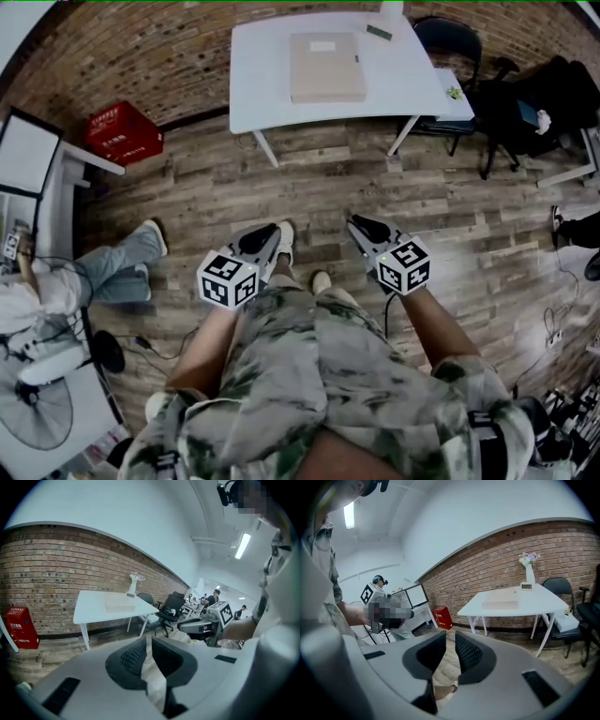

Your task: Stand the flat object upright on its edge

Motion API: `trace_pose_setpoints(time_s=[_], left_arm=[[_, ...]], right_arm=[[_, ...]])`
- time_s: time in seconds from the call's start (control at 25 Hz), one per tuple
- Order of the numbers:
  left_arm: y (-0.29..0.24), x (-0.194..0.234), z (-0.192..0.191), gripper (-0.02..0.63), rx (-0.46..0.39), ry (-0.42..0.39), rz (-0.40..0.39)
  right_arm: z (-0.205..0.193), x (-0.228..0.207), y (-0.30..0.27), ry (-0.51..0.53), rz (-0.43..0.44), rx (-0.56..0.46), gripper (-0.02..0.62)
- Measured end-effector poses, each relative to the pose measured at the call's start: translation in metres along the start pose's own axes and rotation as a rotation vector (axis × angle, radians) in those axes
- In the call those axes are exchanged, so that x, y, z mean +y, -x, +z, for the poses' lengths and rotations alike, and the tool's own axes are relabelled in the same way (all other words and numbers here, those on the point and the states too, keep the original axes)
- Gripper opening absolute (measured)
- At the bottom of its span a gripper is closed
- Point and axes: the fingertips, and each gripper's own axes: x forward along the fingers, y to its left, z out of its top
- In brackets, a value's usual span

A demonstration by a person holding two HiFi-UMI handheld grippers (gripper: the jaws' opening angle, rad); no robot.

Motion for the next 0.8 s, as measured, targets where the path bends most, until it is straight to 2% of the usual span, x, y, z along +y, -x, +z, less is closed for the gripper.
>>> trace_pose_setpoints(time_s=[0.24, 0.8], left_arm=[[-0.039, 0.042, 0.022, 0.032, -0.001, -0.008, -0.010], [-0.130, 0.168, 0.122, 0.150, 0.010, 0.018, -0.076]], right_arm=[[0.013, -0.041, -0.022, -0.025, -0.060, 0.003, 0.080], [0.108, -0.140, -0.123, -0.039, -0.170, 0.021, 0.104]])
